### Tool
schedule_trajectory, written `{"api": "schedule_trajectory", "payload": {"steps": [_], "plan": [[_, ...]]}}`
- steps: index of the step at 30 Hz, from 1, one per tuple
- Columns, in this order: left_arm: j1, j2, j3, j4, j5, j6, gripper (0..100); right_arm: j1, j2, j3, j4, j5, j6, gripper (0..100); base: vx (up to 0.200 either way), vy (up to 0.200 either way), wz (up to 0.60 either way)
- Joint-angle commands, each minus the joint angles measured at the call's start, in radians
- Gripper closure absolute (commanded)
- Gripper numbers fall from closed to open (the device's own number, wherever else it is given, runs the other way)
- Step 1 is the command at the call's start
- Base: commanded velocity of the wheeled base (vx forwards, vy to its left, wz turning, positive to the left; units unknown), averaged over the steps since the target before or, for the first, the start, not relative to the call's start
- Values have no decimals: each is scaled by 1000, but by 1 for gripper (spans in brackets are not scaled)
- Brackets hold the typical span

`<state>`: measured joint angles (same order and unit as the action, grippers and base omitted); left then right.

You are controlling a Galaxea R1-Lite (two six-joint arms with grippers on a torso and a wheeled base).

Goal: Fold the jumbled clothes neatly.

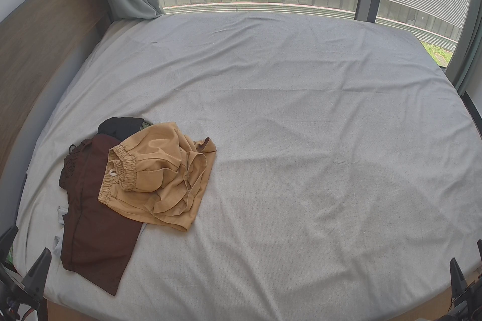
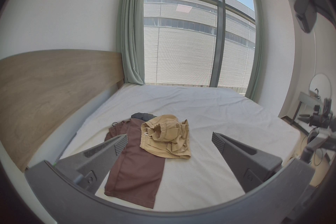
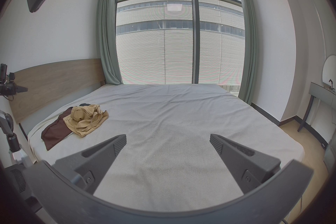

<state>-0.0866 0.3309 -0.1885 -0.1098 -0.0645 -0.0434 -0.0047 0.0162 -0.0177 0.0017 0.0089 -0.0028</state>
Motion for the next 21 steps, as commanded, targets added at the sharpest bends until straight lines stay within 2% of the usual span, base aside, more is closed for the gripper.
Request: {"api": "schedule_trajectory", "payload": {"steps": [1, 7, 13, 17, 21], "plan": [[-53, 119, -54, -5, -11, -42, 0, 0, -16, 16, 0, 0, 0, 0, 0, 0, 0], [-74, 201, -101, -16, -57, -110, 0, 2, -16, 16, 0, 0, -2, 0, 0, 0, 0], [-74, 300, -121, -70, -123, -116, 0, 2, -16, 16, 0, 0, -2, 0, 0, 0, 0], [-70, 349, -127, -80, -204, -118, 0, 2, -16, 16, 0, 0, -2, 0, 0, 0, 0], [-64, 398, -131, -82, -239, -119, 0, 2, -16, 16, 0, 0, -2, 0, 0, 0, 0]]}}
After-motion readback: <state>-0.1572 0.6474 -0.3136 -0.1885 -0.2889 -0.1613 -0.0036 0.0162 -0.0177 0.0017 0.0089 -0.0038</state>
